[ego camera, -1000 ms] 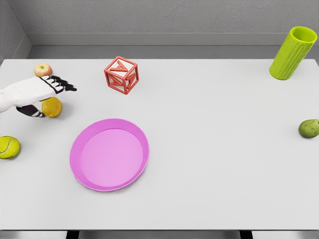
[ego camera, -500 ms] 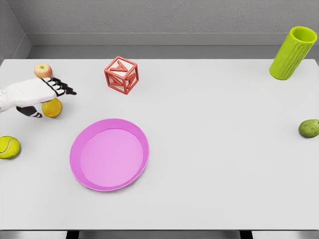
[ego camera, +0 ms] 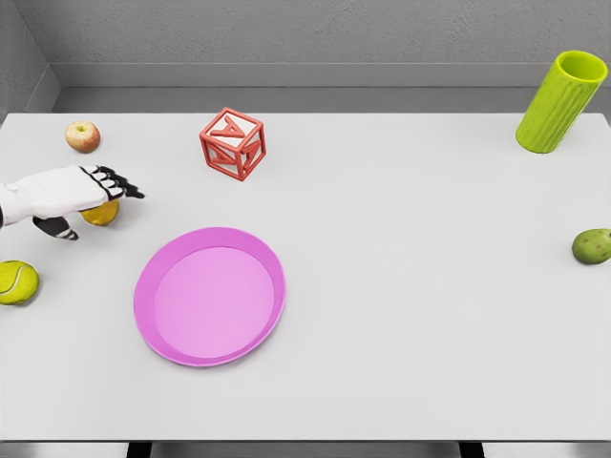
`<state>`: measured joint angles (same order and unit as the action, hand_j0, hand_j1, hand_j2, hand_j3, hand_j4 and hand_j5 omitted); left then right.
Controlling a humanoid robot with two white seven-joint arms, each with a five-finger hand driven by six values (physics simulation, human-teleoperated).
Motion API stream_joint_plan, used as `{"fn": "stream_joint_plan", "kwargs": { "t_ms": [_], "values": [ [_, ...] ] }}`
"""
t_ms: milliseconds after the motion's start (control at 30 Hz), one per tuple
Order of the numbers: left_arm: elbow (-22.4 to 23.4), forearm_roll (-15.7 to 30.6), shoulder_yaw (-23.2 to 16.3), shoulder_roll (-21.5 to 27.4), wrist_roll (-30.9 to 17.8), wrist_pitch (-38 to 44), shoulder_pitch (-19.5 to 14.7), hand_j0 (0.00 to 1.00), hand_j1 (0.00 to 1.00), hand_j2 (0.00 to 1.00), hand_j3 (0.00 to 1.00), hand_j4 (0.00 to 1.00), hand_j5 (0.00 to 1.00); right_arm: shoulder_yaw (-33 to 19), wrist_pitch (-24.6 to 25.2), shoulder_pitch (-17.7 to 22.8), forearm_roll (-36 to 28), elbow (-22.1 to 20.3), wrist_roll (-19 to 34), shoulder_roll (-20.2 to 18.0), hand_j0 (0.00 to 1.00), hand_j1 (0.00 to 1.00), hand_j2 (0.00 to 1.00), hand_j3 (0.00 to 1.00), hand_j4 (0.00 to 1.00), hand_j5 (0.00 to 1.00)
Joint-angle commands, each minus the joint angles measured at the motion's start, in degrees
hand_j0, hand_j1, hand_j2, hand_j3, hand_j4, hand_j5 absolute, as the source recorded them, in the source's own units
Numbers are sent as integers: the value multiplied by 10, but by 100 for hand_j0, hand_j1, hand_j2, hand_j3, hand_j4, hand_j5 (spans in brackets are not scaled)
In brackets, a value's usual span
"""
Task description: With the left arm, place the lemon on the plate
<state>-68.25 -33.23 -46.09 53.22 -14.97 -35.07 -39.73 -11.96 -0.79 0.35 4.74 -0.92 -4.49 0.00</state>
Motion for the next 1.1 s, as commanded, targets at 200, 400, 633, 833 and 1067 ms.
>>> {"fn": "stream_joint_plan", "kwargs": {
  "t_ms": [200, 400, 633, 833, 1067],
  "values": [
    [2, 3, 0, -3, 1, 1, 0, 100, 100, 100, 100, 100, 100, 0, 0, 0, 0, 0, 0, 0, 100, 100, 100, 100, 100, 100],
    [1, -8, 0, -8, 2, 1, 0, 92, 92, 92, 92, 92, 92, 0, 0, 0, 0, 0, 0, 0, 100, 100, 100, 100, 100, 100],
    [3, -14, 1, -6, 1, 1, -1, 91, 91, 91, 91, 91, 91, 0, 0, 0, 0, 0, 0, 0, 100, 100, 100, 100, 100, 100],
    [2, -22, 1, -8, 4, 1, -4, 83, 83, 83, 83, 83, 83, 0, 0, 0, 0, 0, 0, 0, 100, 100, 100, 100, 100, 100],
    [1, -23, 1, -8, 6, 31, -3, 83, 83, 83, 83, 83, 83, 0, 0, 0, 0, 0, 0, 0, 100, 100, 100, 100, 100, 100]
  ]
}}
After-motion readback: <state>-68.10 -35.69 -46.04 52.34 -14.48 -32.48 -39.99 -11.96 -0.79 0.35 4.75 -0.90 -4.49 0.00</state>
